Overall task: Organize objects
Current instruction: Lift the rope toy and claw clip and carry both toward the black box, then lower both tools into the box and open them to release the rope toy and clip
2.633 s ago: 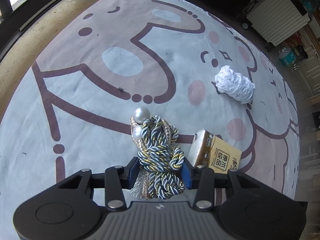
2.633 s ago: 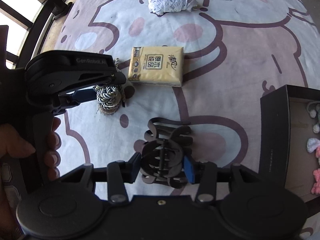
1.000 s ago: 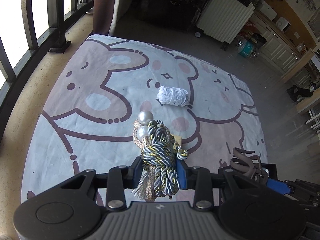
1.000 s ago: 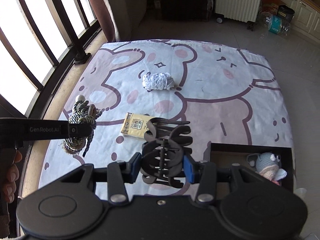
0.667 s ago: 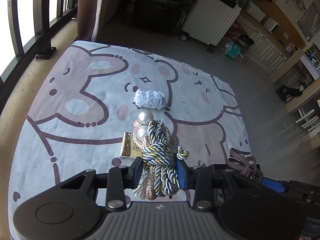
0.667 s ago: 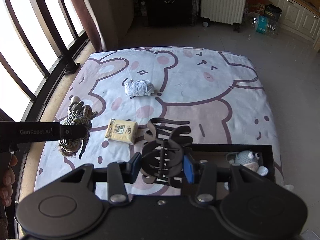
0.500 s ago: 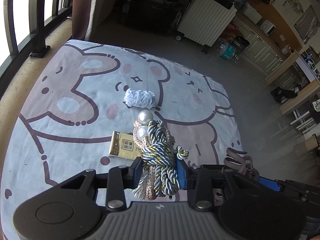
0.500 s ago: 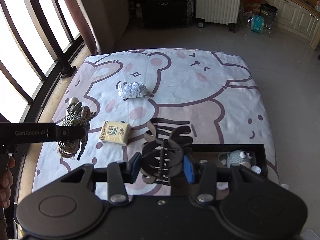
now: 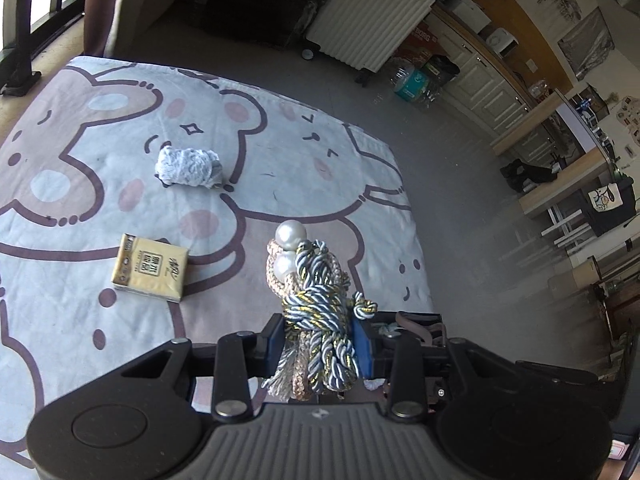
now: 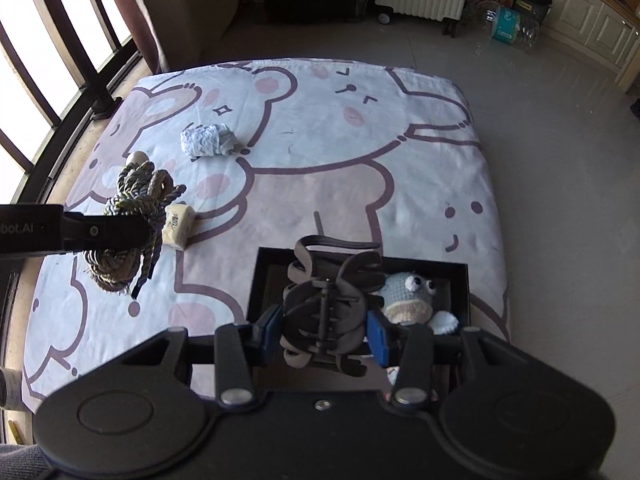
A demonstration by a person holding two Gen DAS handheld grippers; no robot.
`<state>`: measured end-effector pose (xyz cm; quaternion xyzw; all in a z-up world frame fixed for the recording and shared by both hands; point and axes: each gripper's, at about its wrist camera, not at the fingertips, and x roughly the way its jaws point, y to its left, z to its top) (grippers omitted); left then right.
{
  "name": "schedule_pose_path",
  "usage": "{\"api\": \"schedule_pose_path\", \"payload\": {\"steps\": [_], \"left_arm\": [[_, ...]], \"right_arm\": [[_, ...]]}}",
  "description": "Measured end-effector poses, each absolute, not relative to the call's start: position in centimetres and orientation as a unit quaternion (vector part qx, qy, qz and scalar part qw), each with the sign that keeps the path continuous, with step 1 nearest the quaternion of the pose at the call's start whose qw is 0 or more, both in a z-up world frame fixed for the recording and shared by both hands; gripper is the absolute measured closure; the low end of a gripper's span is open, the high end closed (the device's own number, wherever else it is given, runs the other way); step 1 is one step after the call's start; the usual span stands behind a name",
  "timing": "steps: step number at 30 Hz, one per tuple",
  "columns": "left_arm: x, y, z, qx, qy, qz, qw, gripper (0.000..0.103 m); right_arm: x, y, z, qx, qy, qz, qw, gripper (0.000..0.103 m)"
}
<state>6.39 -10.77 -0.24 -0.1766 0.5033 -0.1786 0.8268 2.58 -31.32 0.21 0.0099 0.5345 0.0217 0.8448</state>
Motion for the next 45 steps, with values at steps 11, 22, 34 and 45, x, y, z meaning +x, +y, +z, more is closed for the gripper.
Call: {"api": "schedule_pose_path", "payload": {"steps": [11,22,34,45], "left_arm": [[7.4,-13.3,-3.3,-0.201,0.538,-0.203,0.793,0.065],[8.1,-14.9,-5.3,-0.194,0.556,-0.207,0.781,0.065],[8.1,-16.2,-5.0,-0.231,0.528,-0.239,0.781,0.067],[8.7,-15.9,-7.4,-0.254,0.562,-0.188,0.764,0.072]], "right_arm": [[4.5,-33.6,-4.8,0.059,0.565,0.043,0.822,0.057],[6.5,-32.2,-8.8,0.009,0.59,0.059,0.805,0.057],[6.6,-33.2,-9.1,-0.01,0.586,0.03,0.809,0.058],[6.2,-34.2,-8.9,0.014,0.583,0.028,0.812,0.058]]}}
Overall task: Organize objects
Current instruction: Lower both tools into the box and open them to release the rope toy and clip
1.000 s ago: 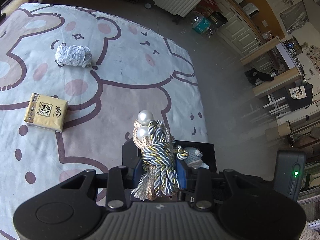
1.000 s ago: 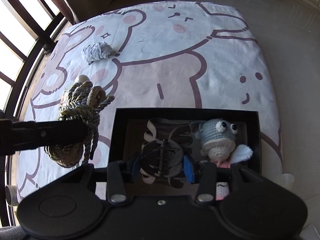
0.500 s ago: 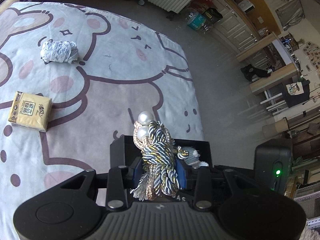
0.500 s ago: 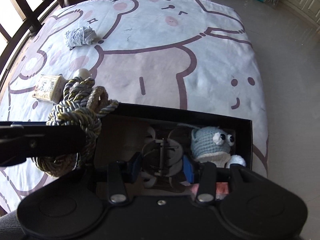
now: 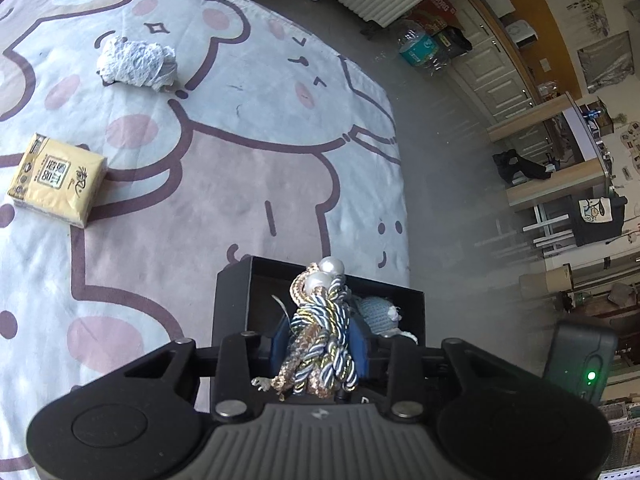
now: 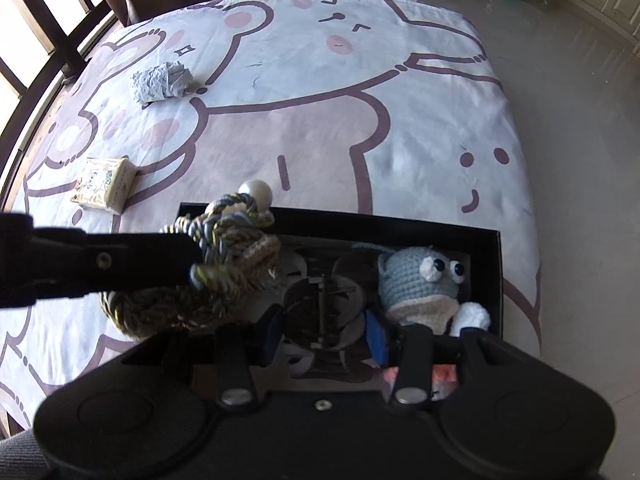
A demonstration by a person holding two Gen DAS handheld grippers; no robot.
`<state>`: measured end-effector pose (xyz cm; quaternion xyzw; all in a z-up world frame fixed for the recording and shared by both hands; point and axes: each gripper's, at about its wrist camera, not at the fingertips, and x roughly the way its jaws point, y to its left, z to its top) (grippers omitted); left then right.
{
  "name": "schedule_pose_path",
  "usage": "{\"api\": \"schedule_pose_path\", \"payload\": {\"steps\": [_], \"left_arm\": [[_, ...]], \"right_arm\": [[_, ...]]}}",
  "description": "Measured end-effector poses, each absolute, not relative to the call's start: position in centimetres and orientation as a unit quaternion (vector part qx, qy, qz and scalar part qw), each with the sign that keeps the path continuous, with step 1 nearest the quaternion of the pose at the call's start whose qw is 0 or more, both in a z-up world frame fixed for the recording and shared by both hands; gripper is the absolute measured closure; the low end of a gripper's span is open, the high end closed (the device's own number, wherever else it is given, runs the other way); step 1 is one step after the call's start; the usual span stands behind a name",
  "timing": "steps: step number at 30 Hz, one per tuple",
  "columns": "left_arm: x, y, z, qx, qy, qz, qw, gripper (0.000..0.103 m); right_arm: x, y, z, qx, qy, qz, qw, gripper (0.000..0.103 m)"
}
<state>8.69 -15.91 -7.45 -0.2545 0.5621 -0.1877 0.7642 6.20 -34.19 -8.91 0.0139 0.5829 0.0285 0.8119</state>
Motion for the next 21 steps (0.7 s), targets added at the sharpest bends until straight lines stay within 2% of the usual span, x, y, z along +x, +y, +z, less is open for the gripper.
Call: {"api": "schedule_pose_path", "payload": {"steps": [2,11,16,21], "left_arm": [[8.7,-15.9,-7.6,-0.25,0.563,-0.182,0.766,0.072],[8.4,-16.4,-7.3,-0.22,0.566,-0.183,0.773,0.072],[8.1,-16.8,-6.6,-0.182,0.559,-0.189,0.787,0.072],[7.9,-16.8,-5.9,-0.145,0.547,-0.189,0.802,0.072]], "right_arm": [[6.1,-34.6,-8.7,0.025,0.581,0.021,0.813,0.053],[5.1,-35.6,-6.5,0.063,0.555,0.016,0.829,0.055],[4.5,-35.8,-6.2,0.075,0.555,0.014,0.828,0.062],[3.3,-36.0,-5.5,0.096,0.568,0.018,0.817,0.079]]}}
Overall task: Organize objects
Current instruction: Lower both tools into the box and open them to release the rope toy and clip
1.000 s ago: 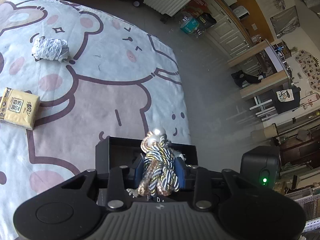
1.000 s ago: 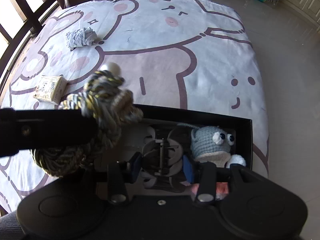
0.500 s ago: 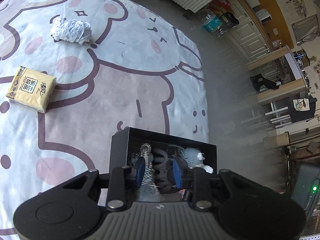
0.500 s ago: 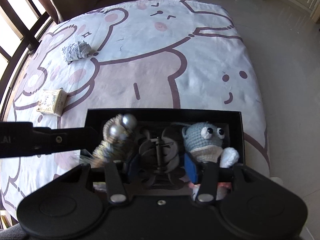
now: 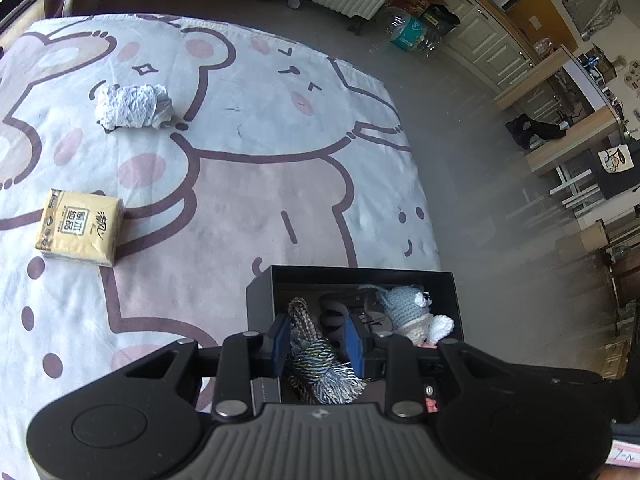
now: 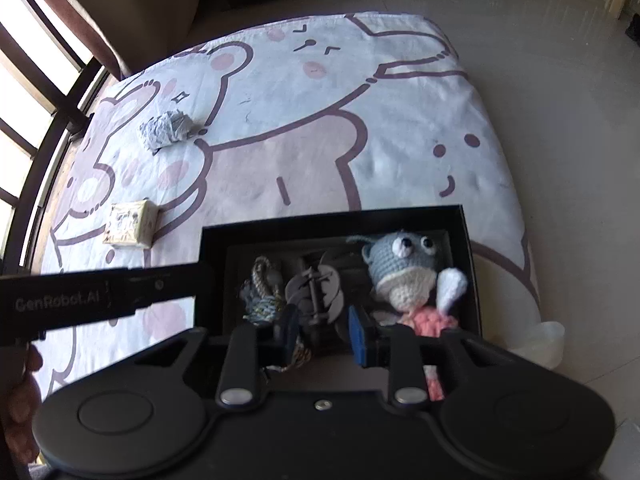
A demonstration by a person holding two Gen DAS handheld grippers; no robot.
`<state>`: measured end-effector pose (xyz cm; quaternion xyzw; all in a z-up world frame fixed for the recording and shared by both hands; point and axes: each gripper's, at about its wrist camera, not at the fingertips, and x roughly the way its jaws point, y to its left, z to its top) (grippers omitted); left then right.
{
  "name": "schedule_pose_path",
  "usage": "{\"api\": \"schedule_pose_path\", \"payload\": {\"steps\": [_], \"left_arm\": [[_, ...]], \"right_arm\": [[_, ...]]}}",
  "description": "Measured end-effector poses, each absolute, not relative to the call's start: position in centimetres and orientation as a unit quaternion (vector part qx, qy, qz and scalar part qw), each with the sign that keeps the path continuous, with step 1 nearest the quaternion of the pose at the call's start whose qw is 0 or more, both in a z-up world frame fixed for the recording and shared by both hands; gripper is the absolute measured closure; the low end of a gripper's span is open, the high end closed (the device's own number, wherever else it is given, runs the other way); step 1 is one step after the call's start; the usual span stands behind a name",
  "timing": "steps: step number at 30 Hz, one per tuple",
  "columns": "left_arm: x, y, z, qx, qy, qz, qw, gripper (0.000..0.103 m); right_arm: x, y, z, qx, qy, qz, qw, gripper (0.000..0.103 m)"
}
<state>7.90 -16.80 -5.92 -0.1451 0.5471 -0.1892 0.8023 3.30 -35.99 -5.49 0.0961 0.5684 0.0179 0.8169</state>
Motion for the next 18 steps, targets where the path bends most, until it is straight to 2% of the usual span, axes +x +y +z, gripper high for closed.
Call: {"api": "schedule_pose_path", "payload": {"steps": [5,14,18], "left_arm": [[7.7,-17.0,-5.4,-0.117,0.544,-0.191,0.809,0.072],[7.5,-17.3,-5.1,-0.07,0.533,-0.192,0.821,0.072],[7.5,-17.2,-4.9,-0.062,0.532,-0.191,0.822,0.072]], "right_arm": [[2.5,-34.1,-6.7,0.061,0.612,0.046,0.787,0.093],[3.5,-32.3,-8.8,0.045,0.629,0.069,0.773,0.102],[4.3,-31.5,-8.7,0.053,0.62,0.085,0.779,0.102]]}}
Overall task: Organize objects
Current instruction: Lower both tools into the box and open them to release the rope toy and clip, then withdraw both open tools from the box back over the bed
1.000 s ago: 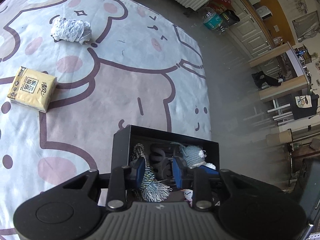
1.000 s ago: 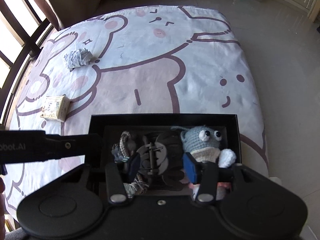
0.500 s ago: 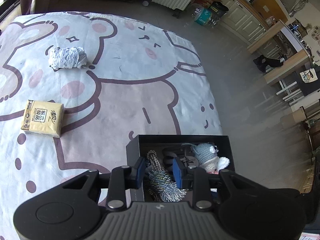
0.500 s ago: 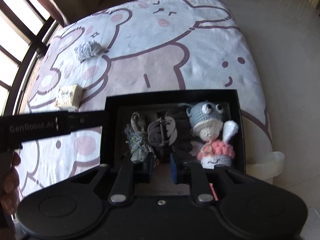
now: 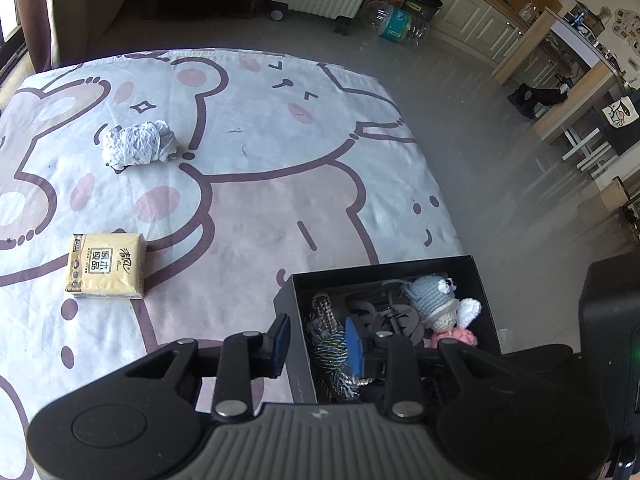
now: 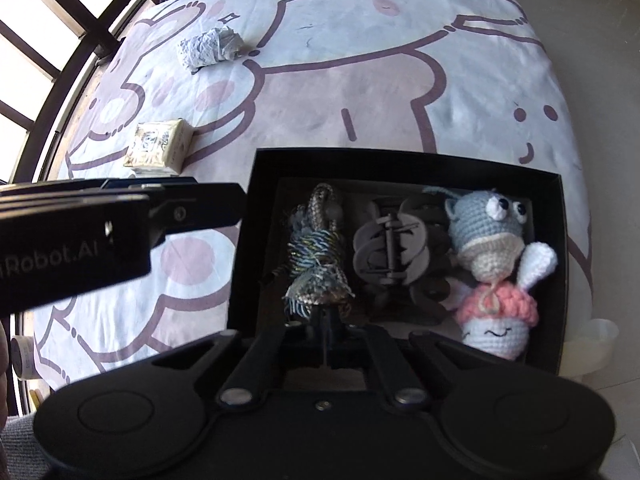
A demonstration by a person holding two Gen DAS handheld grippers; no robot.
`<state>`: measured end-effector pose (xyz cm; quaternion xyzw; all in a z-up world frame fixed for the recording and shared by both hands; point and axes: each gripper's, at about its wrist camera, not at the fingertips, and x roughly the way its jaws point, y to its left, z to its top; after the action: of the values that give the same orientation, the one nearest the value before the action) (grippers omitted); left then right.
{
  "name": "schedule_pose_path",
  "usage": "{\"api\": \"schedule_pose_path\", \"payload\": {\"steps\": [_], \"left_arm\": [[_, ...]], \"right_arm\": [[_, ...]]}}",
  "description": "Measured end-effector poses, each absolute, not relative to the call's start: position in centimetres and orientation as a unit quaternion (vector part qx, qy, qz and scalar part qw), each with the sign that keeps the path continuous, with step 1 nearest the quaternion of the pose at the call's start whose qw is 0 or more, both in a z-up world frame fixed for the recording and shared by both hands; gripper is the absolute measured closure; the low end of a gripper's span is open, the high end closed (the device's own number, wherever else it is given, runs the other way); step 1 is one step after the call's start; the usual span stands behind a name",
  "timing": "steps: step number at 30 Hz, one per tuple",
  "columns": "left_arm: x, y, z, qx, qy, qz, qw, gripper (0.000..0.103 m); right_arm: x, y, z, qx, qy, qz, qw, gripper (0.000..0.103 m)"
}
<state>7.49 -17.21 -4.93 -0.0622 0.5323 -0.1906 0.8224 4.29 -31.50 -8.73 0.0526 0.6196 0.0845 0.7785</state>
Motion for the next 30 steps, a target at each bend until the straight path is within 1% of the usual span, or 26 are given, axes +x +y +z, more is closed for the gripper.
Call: {"api": "schedule_pose_path", "payload": {"steps": [6,13,18,20,22,24,25,27,28,29,30], "left_arm": [[7.1,-17.4,-4.5,-0.044,0.53,-0.19,0.825,0.072],[6.7,-17.6,-3.5,-0.031,0.526,-0.19,0.828,0.072],[6.0,-17.8,-2.5,-0.018,0.521,-0.19,0.832,0.072],[5.7,-17.7,-2.1,-0.015,0.521,-0.187,0.833,0.072],[5.5,-17.5,-1.8,-0.011,0.522,-0.183,0.833,0.072],[5.4,-17.4,-1.6,-0.005,0.524,-0.18,0.832,0.067],[5.3,-17.3,-1.6,-0.004,0.527,-0.177,0.831,0.063],[5.1,-17.2,-1.4,0.002,0.529,-0.172,0.831,0.044],[5.0,-17.2,-1.3,0.007,0.528,-0.168,0.832,0.04],[4.9,-17.1,-1.2,0.013,0.527,-0.165,0.833,0.031],[4.8,-17.1,-1.1,0.018,0.527,-0.163,0.834,0.023]], "right_arm": [[4.4,-30.7,-8.6,0.04,0.623,0.091,0.776,0.101],[3.4,-33.1,-5.6,0.108,0.587,0.061,0.8,0.1],[2.6,-34.6,-3.1,0.134,0.553,0.031,0.822,0.099],[2.2,-35.0,-2.5,0.138,0.546,0.017,0.826,0.098],[1.7,-35.4,-2.0,0.135,0.541,-0.001,0.83,0.091],[1.4,-35.6,-1.6,0.128,0.539,-0.016,0.833,0.087],[1.3,-35.7,-1.5,0.124,0.538,-0.024,0.834,0.082],[1.0,-35.8,-1.3,0.117,0.538,-0.035,0.834,0.077],[0.9,-35.8,-1.1,0.114,0.539,-0.039,0.834,0.074],[0.8,-35.8,-1.0,0.109,0.538,-0.044,0.835,0.069],[0.6,-35.8,-0.8,0.104,0.536,-0.048,0.836,0.067]]}}
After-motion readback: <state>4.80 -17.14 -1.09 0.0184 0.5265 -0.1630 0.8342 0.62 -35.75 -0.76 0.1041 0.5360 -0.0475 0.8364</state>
